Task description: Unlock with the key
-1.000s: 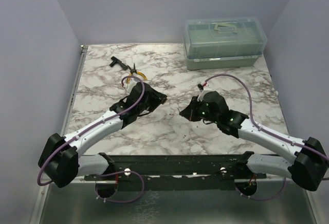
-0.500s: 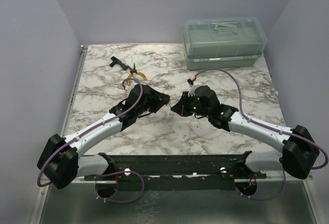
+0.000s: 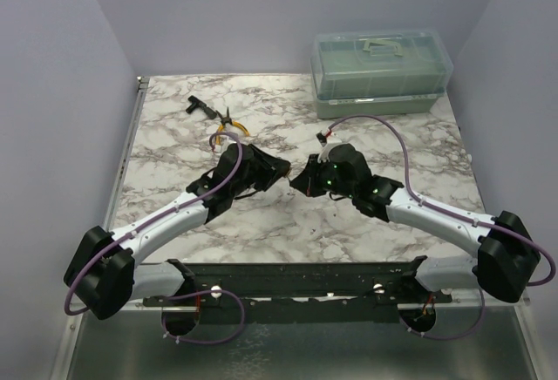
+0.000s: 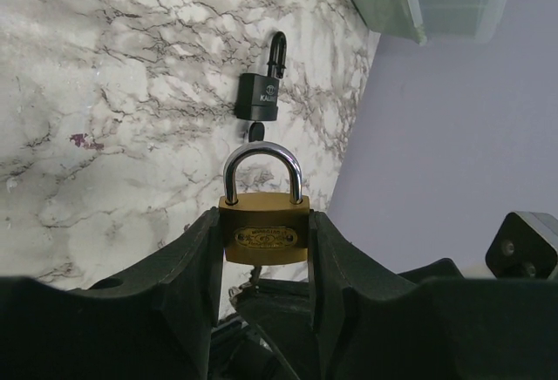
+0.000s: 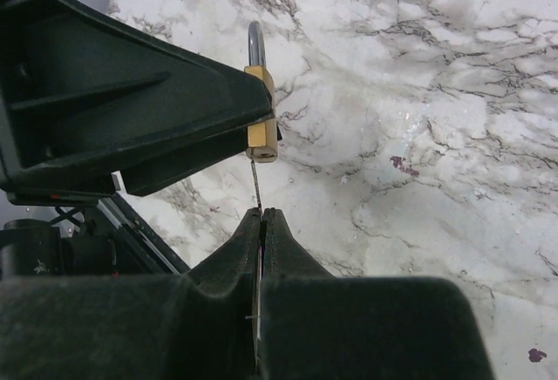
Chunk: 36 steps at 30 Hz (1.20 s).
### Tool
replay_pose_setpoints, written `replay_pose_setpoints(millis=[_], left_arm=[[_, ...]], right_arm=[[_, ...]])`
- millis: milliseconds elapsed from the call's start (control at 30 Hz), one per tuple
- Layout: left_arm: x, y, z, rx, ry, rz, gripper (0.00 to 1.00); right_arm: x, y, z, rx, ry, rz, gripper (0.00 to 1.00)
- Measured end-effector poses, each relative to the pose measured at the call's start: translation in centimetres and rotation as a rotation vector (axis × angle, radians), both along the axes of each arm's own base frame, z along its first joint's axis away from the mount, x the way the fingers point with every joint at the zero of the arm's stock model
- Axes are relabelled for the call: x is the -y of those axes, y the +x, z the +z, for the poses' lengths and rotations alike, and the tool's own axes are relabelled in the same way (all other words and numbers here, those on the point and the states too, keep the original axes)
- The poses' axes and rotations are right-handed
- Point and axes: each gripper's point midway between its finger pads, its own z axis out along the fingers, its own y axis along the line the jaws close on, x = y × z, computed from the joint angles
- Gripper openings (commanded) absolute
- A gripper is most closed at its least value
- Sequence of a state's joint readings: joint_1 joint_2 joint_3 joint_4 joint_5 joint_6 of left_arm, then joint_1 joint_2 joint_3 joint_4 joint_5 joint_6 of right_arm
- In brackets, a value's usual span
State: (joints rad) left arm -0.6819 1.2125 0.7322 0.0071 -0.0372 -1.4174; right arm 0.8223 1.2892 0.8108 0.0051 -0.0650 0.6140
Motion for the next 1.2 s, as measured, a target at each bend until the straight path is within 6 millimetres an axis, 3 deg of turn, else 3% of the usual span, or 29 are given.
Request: replay_pose_setpoints(millis=[1200], left_arm=[[-0.04,-0.24,-0.8,0.001,-0.006,-0.006,0.0]], right_arm=[[0.62,0.85,-0.2,0.017,-0.04,-0.046,0.0]])
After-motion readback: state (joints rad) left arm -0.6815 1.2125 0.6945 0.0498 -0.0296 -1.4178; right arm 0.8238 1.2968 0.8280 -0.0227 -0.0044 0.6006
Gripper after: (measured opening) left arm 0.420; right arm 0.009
